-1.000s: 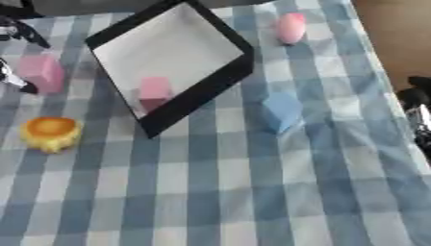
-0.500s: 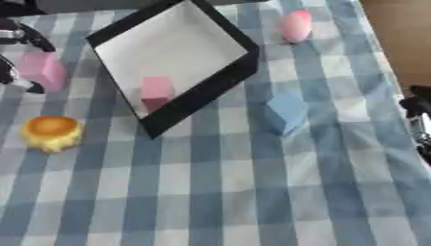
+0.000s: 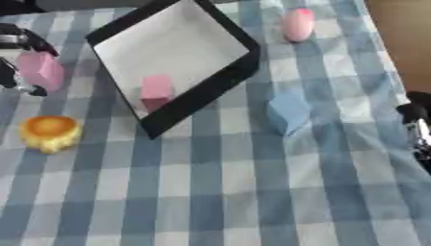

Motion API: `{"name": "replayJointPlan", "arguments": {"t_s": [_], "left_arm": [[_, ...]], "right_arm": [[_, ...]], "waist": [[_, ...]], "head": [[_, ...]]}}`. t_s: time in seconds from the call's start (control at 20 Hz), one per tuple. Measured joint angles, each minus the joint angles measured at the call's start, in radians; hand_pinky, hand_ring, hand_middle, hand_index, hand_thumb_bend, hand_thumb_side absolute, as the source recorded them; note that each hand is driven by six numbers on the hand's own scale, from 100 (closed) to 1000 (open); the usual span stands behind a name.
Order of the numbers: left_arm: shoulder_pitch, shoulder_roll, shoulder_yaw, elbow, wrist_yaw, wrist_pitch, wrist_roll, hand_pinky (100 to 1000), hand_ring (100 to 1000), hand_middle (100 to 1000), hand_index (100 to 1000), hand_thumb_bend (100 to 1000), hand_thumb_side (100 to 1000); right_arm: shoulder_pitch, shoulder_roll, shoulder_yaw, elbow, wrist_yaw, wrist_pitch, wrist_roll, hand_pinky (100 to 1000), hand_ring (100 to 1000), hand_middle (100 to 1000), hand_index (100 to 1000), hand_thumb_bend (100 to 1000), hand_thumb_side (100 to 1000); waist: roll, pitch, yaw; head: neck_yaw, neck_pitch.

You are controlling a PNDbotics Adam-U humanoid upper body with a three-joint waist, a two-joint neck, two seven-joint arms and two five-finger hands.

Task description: Pick up objects on the table and place them in the box.

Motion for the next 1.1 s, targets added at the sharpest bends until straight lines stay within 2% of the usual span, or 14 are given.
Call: {"name": "replayJointPlan", "arguments": {"t_s": [0.15,0.35,0.4,0.5,0.6,0.8,1.1], "left_arm": [[0.000,-0.002,0.004,0.005,-0.009,0.000,0.000,828,798,705,845,464,100],[0.000,-0.007,0.005,0.006,-0.014,-0.001,0.001,797,737,694,822,449,100],[0.000,-0.007,0.005,0.006,-0.016,-0.001,0.002,769,688,686,814,516,100],[0.000,-0.007,0.005,0.004,-0.030,-0.002,0.024,724,615,645,781,587,100],[0.000,-0.007,0.005,-0.002,-0.056,0.000,0.073,710,593,622,767,550,100],[0.001,-0.008,0.004,-0.002,-0.097,0.008,0.160,670,512,572,727,547,100],[0.000,-0.008,0.001,-0.018,-0.092,0.004,0.195,657,499,567,724,546,100]], "right_arm": [[0.000,0.005,0.005,0.000,0.007,0.003,0.003,841,777,641,797,100,646],[0.001,0.009,0.007,0.000,0.016,0.008,0.008,841,777,640,797,100,645],[0.001,0.009,0.009,0.000,0.017,0.009,0.009,841,777,640,796,100,644],[0.001,0.009,0.011,0.000,0.017,0.010,0.010,840,777,639,796,100,643],[0.001,0.011,0.011,0.000,0.017,0.011,0.011,840,777,639,796,100,641],[0.006,0.014,0.012,0.000,0.017,0.014,0.013,841,777,639,796,100,640],[0.014,0.015,0.011,0.000,0.017,0.015,0.012,841,777,639,797,100,632]], "waist": [[0.000,0.000,-0.001],[0.000,0.000,-0.001],[0.000,0.000,-0.001],[0.000,0.000,-0.002],[0.000,0.000,-0.003],[0.000,0.000,-0.004],[0.000,0.000,-0.004]], "head": [[0.000,0.000],[0.000,0.000],[0.000,0.000],[0.000,0.000],[0.000,0.000],[0.000,0.000],[-0.003,0.002]]}}
